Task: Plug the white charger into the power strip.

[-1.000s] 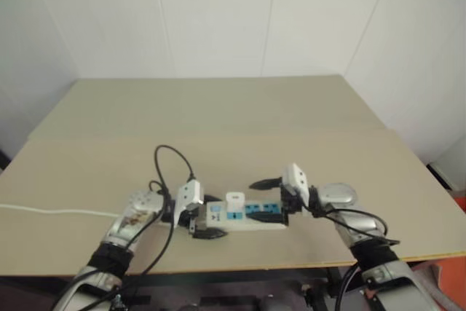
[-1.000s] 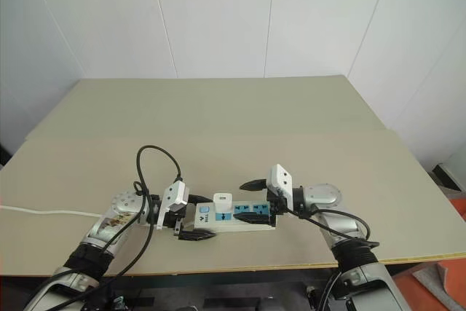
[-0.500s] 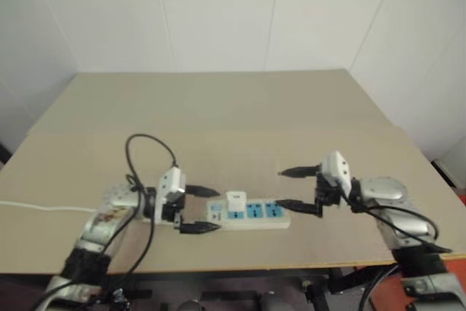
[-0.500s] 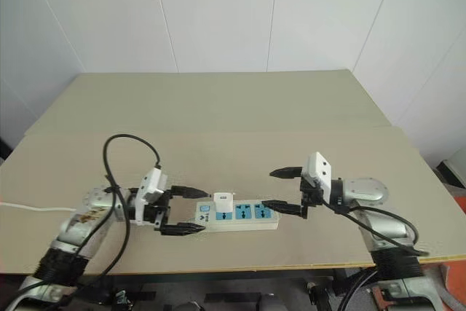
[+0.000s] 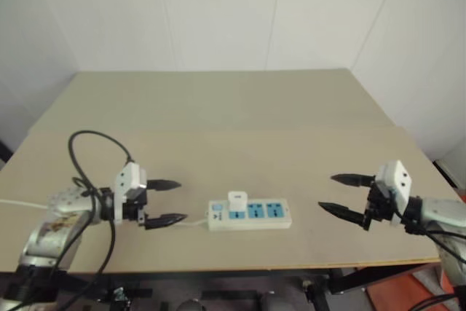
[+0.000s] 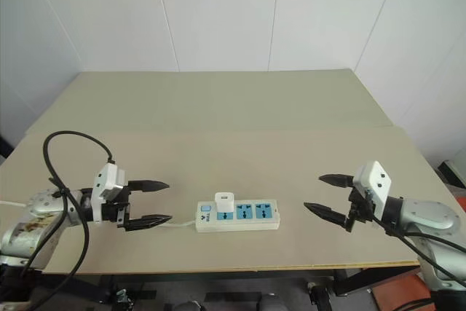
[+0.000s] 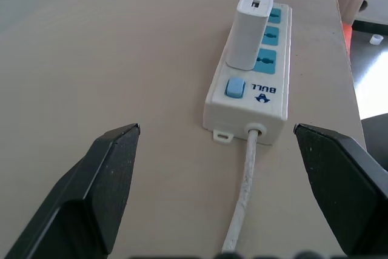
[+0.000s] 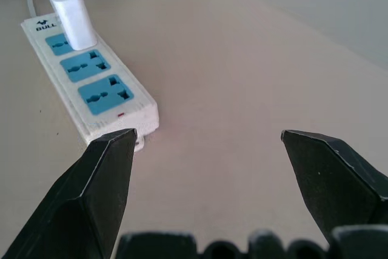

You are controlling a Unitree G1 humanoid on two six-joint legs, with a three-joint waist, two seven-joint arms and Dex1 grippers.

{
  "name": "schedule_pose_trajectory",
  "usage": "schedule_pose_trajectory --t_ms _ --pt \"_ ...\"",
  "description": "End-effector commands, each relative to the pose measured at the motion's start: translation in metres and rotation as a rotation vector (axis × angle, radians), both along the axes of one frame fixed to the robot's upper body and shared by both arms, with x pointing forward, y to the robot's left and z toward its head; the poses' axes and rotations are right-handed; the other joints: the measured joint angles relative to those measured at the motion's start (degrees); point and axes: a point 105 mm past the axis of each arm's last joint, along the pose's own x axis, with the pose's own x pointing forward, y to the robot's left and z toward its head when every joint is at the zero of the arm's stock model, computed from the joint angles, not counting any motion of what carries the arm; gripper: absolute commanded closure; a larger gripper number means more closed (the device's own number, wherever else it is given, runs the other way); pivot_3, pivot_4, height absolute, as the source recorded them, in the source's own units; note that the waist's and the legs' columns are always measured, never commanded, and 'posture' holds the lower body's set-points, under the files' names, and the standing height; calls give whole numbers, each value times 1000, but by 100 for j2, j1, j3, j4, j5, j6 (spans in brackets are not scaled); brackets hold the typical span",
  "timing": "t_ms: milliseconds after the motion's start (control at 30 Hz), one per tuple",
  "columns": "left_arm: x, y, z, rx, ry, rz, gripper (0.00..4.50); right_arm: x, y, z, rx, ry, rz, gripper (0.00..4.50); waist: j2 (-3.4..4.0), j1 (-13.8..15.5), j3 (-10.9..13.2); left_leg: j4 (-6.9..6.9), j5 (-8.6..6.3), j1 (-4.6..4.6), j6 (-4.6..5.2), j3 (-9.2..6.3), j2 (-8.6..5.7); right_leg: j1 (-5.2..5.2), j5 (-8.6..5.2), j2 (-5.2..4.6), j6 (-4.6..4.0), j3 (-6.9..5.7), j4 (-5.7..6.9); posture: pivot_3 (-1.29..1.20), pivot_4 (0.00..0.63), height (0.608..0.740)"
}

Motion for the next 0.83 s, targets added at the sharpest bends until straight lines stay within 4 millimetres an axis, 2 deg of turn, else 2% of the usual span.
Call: schedule_pose_trajectory --t_ms 33,267,567,833 --pt "-9 8 26 2 -78 37 47 -7 -14 19 -79 -66 -34 0 0 1 4 0 0 1 0 2 1 0 -5 0 8 1 1 0 150 740" --pt "-21 22 41 28 -122 98 47 -16 -26 31 -172 -84 -51 0 0 12 7 0 0 5 0 7 2 2 -28 1 40 3 -1 0 150 740" --pt "-20 19 48 19 -138 91 47 -24 -25 29 -229 -83 -34 0 -2 19 9 0 0 5 0 8 1 4 -28 0 41 4 -2 0 150 740" --pt "-20 15 46 18 -124 79 47 -24 -18 27 -239 -93 -27 0 -3 14 9 0 0 5 0 8 1 4 -28 1 41 4 -2 0 150 740"
